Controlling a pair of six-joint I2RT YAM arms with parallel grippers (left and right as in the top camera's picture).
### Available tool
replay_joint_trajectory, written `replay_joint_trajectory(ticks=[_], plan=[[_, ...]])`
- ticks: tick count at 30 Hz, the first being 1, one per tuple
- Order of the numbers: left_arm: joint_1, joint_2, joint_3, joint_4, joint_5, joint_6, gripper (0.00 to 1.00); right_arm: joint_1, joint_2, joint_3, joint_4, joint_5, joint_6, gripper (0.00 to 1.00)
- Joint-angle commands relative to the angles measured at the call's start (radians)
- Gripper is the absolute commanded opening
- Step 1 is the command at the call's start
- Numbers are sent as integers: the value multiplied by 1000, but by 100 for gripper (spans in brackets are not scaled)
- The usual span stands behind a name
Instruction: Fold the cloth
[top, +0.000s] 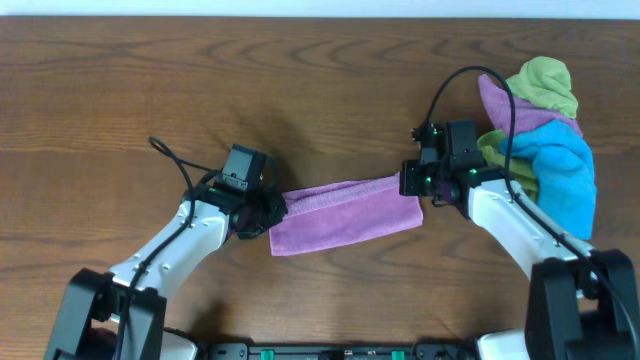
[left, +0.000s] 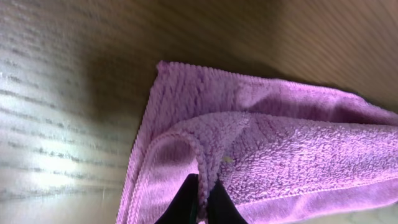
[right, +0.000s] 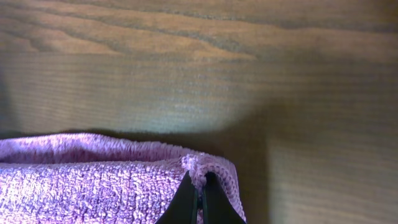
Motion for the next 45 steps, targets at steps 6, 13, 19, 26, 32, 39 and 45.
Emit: replay_joint_trajectory(ticks=[6,13,19,26,32,39,45], plan=[[7,11,-10,25,-93,-20,6,4,42,9,22,80,-21,1],[7,11,-10,14,-100,-19,9,6,45,9,-15,80,-24,36],[8,10,-10,-45,-128,-12,25,6,45,9,-184,76,-23,41],[8,-1,-7,-50,-126,0,28,6,7,9,-260,76,-6,38],[8,-48,27,-67,-127,1,29,6,-111,9,-223,77,6,43],[8,-122,54,-80,-87,5,29,6,-223,9,-205,91,7,49],[6,-137,54,-80,-37,5,21,6,-236,9,-218,75,37,67]])
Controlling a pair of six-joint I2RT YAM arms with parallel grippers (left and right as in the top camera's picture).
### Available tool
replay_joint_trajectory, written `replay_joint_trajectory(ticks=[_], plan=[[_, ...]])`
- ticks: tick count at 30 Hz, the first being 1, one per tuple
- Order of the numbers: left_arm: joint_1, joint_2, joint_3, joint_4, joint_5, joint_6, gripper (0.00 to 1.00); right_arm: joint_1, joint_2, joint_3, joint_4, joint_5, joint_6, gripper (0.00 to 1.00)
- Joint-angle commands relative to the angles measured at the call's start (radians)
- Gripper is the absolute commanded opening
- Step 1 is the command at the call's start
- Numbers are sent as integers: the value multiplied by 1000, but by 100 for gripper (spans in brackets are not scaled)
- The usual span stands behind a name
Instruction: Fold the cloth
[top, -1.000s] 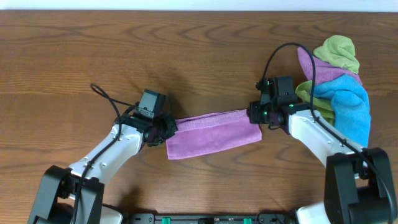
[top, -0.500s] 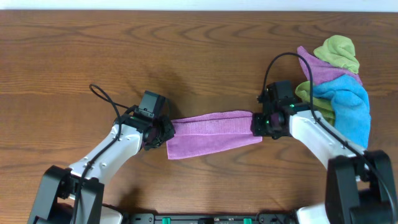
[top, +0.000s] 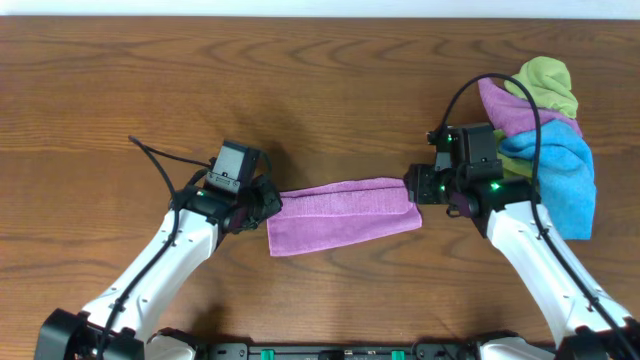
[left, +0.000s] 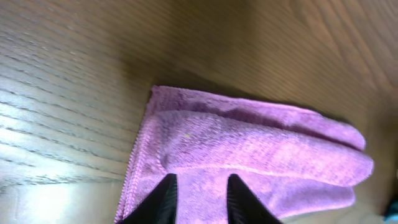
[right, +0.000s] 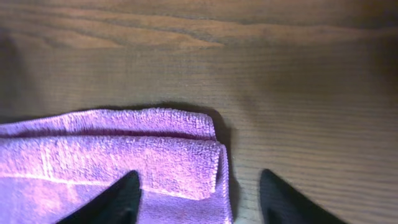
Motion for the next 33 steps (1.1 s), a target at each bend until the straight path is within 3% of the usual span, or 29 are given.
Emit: replay_joint_trajectory(ticks=[1,3,19,33], plan=[[5,-5,19,-2,21,20,17,2,-7,8,-3,-26,19,72],[1,1,19,7,3,22,6,3,-7,8,1,-50,18,77],[-55,262,19,134,-31,22,6,3,143,8,76,-165,-13,79],[-55,288,19,136,-47,22,6,3,264,8,76,-177,-13,79]])
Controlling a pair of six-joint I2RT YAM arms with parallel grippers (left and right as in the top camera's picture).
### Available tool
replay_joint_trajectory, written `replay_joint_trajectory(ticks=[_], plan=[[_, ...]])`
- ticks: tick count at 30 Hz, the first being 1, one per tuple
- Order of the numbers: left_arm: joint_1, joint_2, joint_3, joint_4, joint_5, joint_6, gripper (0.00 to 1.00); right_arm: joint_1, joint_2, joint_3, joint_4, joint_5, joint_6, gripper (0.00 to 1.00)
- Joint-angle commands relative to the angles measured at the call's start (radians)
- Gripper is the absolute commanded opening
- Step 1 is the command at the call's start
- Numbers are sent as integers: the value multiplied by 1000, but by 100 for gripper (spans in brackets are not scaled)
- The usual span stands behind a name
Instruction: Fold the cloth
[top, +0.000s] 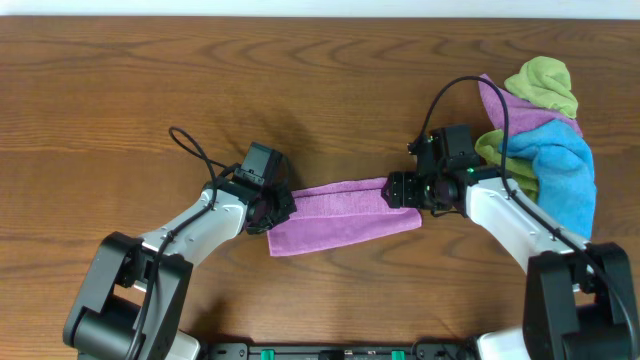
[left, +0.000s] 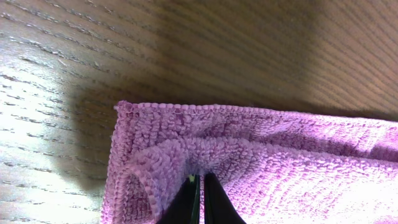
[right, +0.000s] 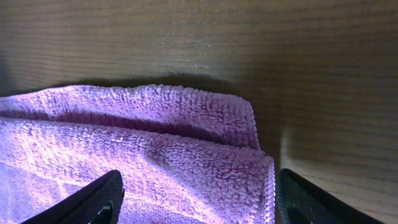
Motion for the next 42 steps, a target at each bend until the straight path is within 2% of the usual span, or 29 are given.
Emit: replay_joint_trajectory(ticks=[1,13,20,23,24,26,27,28,33,42], plan=[[-1,19,15,-3,-34,6,6,3,21,8,2,-15,-14,79],[-1,19,15,-7,-29,6,6,3,87,8,6,-14,-14,75],[-1,19,15,-7,-14,2,6,3,93,8,43,-51,-13,60],[-1,19,15,-7,-14,2,6,5,102,8,67,-74,-13,49],[-1,19,15,-7,-14,2,6,6,106,8,72,-77,-14,43],[0,19,15,-7,-14,2,6,11,110,8,82,-77,-16,22],[0,19,15,-7,-14,2,6,13,111,8,88,-77,-22,5],[0,19,15,-7,-14,2,6,16,111,8,100,-77,-27,1],[2,19,15,-9,-14,2,6,15,80,13,114,-99,-36,1],[2,19,15,-11,-14,2,6,18,-93,17,111,-178,-31,1]])
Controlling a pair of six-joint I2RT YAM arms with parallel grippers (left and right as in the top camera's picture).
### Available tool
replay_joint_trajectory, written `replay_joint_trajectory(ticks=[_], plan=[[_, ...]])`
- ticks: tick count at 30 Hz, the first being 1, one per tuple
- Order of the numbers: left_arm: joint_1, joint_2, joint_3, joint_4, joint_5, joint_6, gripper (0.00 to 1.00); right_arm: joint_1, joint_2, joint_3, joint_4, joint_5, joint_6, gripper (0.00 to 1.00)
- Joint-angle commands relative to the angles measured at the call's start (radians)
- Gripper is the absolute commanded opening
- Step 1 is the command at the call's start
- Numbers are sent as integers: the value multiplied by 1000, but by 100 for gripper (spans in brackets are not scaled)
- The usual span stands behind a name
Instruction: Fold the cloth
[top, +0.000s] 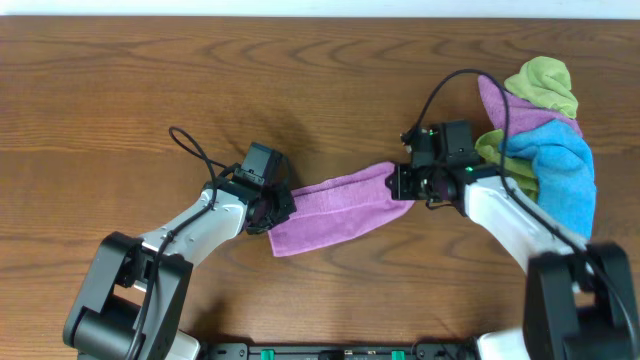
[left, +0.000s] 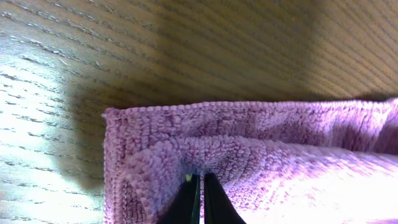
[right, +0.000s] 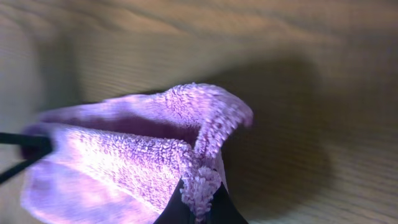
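Note:
A purple cloth, folded into a long strip, lies across the middle of the wooden table. My left gripper is shut on the strip's left end, where the terry folds over the black fingertips. My right gripper is shut on the right end, which is bunched up and raised off the table. The strip now slants up toward the right. In the right wrist view the cloth's edge is pinched between the fingers.
A heap of other cloths, green, blue and purple, sits at the table's right side just behind my right arm. Black cables loop above both arms. Bare wood stretches across the far half.
My right gripper, open over the strip's right end before, is now shut on that end and holds it lifted and pulled a little inward. The left gripper stays shut on the left end.
At first both grippers were shut on the strip's two ends. Then both stood open just off the ends, with the cloth lying flat. The left then shut on the left end again while the right hovered open. Now both grip, and the right end is raised.

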Motion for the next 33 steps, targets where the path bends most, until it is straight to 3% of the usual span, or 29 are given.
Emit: replay_joint_trajectory(ticks=[1,18,33], plan=[[2,18,14,-8,-14,3,6,17,-78,10,1,-60,0,1],[1,18,14,-11,-7,3,6,339,-123,24,132,51,134,1],[2,16,14,-13,-8,7,6,481,18,24,267,53,210,1]])
